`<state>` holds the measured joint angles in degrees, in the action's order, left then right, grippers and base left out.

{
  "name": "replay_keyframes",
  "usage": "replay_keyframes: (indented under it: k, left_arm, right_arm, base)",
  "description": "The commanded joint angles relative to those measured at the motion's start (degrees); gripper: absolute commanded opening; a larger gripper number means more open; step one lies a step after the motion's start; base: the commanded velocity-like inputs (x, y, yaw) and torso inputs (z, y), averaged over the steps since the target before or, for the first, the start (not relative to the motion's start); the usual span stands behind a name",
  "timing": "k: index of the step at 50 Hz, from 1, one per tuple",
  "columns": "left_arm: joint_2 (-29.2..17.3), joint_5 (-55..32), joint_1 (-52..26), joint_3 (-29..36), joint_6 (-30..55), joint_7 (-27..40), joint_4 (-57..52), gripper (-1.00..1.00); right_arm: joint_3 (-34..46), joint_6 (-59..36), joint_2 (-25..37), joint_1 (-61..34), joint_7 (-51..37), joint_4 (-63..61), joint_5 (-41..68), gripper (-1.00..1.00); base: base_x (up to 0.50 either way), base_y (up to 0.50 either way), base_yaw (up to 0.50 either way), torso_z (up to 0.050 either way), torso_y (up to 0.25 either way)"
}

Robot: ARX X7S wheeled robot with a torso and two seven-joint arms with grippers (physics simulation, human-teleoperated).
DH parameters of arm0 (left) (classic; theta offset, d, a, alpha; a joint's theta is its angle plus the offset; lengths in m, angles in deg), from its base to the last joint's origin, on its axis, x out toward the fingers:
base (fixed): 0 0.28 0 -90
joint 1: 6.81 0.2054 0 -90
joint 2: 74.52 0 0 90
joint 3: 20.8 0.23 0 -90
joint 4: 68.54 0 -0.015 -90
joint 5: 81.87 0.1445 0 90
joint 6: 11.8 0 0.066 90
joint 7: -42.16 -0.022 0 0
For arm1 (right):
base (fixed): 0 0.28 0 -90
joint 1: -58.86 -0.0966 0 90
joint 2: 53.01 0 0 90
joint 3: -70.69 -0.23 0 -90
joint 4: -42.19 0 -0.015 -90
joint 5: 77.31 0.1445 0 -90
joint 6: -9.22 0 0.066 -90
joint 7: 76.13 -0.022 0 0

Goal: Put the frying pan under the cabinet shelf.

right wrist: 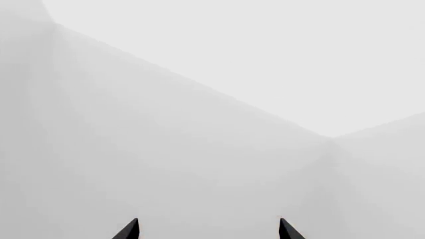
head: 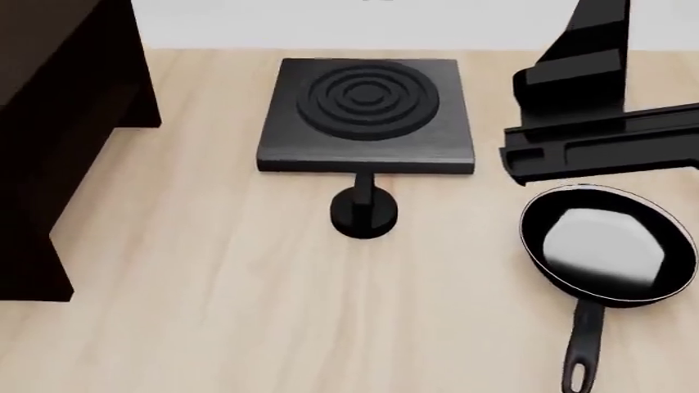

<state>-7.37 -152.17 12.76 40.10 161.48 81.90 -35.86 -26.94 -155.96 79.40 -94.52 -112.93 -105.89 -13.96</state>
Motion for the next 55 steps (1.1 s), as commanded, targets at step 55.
replay_keyframes:
  k: [55]
  left_arm:
    - [-6.8, -13.5, -5.5, 3.7, -5.9, 12.0, 2.6, 1.00]
  right_arm:
    - [-0.4, 1.7, 7.0, -2.8, -7.2, 5.4, 12.1, 1.00]
  base:
    - [0.30, 0.22, 0.00, 0.000, 0.000]
